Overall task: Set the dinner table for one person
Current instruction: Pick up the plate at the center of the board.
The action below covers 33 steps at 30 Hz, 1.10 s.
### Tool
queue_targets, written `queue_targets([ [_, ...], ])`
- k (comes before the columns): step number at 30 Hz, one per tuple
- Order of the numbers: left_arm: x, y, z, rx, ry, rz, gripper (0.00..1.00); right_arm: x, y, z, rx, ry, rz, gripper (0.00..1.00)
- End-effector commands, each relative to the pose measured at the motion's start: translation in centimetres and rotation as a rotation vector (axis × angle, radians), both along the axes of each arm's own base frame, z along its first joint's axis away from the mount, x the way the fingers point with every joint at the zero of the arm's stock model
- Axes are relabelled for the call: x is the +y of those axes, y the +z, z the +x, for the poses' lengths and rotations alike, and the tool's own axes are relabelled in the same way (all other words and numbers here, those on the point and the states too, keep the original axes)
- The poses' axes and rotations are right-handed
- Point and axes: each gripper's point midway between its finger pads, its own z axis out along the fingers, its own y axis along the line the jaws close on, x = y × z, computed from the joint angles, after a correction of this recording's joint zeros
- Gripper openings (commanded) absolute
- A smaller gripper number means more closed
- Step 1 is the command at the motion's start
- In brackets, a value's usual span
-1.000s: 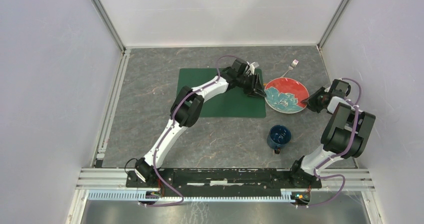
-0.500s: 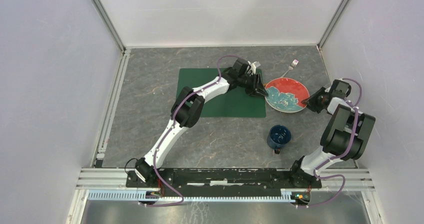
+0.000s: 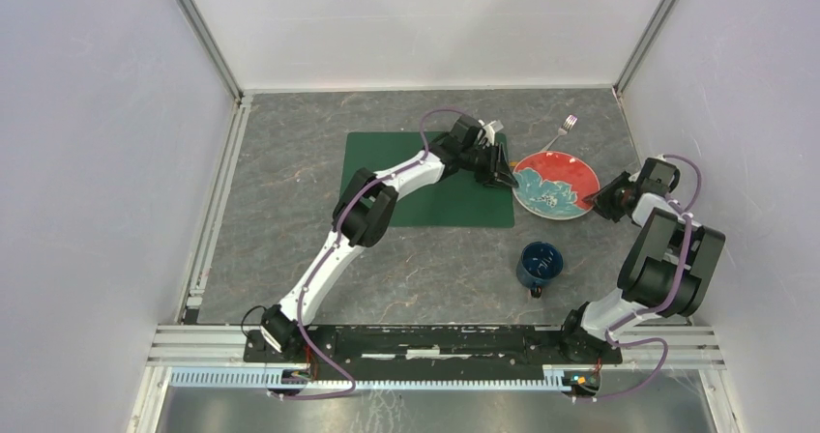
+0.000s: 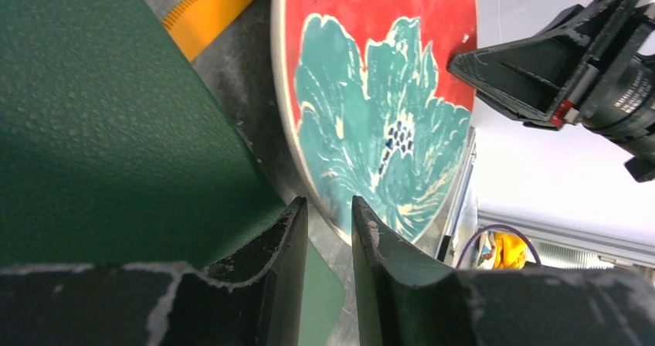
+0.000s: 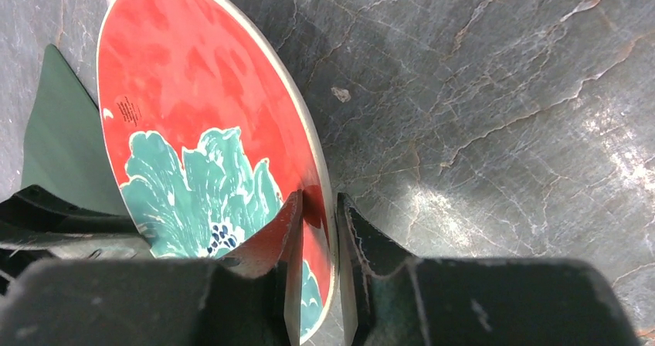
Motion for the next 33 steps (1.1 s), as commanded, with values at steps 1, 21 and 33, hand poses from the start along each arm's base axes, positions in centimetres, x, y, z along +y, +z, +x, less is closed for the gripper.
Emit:
queue_targets([
  [1,-1.4,-0.2,0.9,-0.05,0.023,-0.036,0.34,0.0,-0.4,-1.4,0.04,0.0,-0.029,0.06],
  [21,-1.5,-1.7,1.1,-0.07,0.024,-0.027,0.02,0.2,-0.2,-2.0,0.043,0.006,-0.035,0.06],
  [33,-1.1,-0.9,1.1,-0.106,0.025,-0.015,0.02,0.2,0.0,-1.3,0.025,0.019,-0.024,0.0],
])
